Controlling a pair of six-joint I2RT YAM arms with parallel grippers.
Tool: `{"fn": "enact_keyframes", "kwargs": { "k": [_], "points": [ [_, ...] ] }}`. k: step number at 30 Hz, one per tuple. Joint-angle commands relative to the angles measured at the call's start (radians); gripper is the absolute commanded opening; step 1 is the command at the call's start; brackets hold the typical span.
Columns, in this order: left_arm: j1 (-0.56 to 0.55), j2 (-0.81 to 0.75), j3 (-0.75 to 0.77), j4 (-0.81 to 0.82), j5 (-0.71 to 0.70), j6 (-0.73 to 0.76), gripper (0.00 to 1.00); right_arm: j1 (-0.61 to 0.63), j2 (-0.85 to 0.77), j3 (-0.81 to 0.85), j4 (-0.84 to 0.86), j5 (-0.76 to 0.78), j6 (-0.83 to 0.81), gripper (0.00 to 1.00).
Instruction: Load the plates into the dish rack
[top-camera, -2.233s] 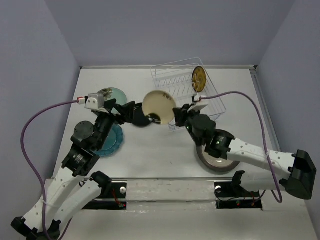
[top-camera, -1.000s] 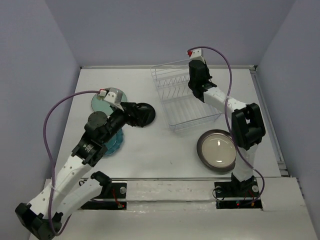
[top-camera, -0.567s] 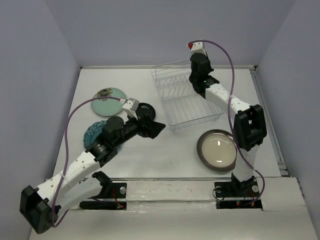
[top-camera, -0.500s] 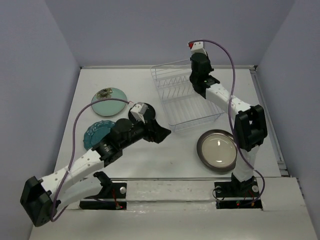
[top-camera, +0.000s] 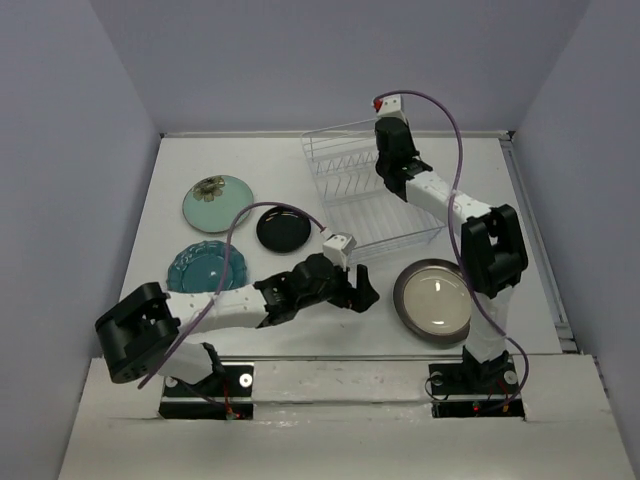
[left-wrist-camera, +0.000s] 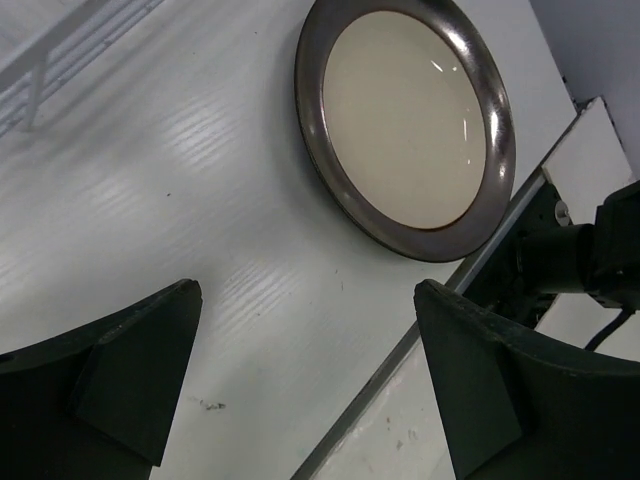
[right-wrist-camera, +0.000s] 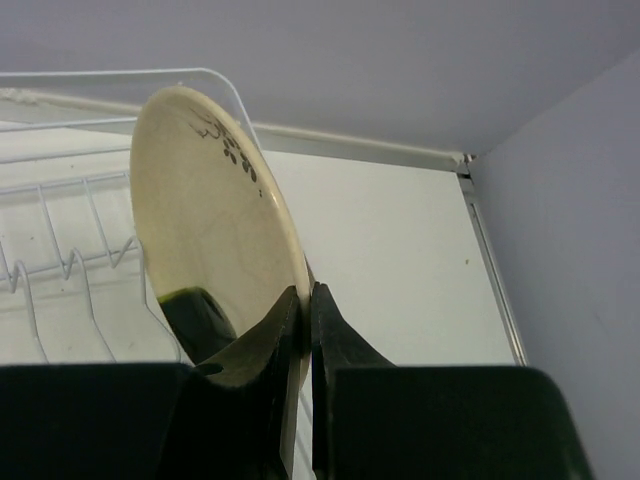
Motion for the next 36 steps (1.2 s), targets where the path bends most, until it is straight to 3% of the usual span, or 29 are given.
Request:
{"fn": "enact_keyframes", "kwargs": {
  "k": [1, 4, 5, 8, 9, 15, 23, 33, 36],
  "points": [
    [-0.044, 0.125, 0.090, 0.114, -0.069, 0.007, 0.99, -0.001, 0.044, 0.009, 0.004, -0.022, 0.065, 0.07],
    [-0.059, 0.182, 0.114, 0.136, -0.063, 0.007, 0.99, -0.001, 0.055, 0.006, -0.013, -0.025, 0.094, 0.11],
    [-0.061, 0.214, 0.131, 0.140, -0.058, 0.007, 0.98, -0.001, 0.050, 0.007, -0.024, -0.028, 0.105, 0.33],
    [-0.067, 0.254, 0.151, 0.159, -0.060, 0.006, 0.96, -0.001, -0.005, 0.019, -0.059, -0.057, 0.150, 0.69],
    [-0.067, 0.277, 0.165, 0.165, -0.061, 0.006, 0.95, -0.001, -0.023, 0.033, -0.091, -0.078, 0.169, 0.73],
    [-0.067, 0.376, 0.225, 0.186, -0.049, -0.008, 0.94, -0.001, -0.269, -0.040, -0.154, -0.144, 0.265, 0.75],
    [-0.067, 0.509, 0.281, 0.241, -0.048, -0.048, 0.90, -0.001, -0.608, -0.376, -0.117, -0.289, 0.455, 0.74],
    [-0.078, 0.638, 0.305, 0.387, 0.037, -0.144, 0.66, -0.001, -0.798, -0.622, -0.079, -0.477, 0.614, 0.74],
    [-0.078, 0.669, 0.303, 0.421, 0.044, -0.177, 0.53, -0.001, -0.829, -0.663, -0.093, -0.485, 0.647, 0.73]
  ]
}}
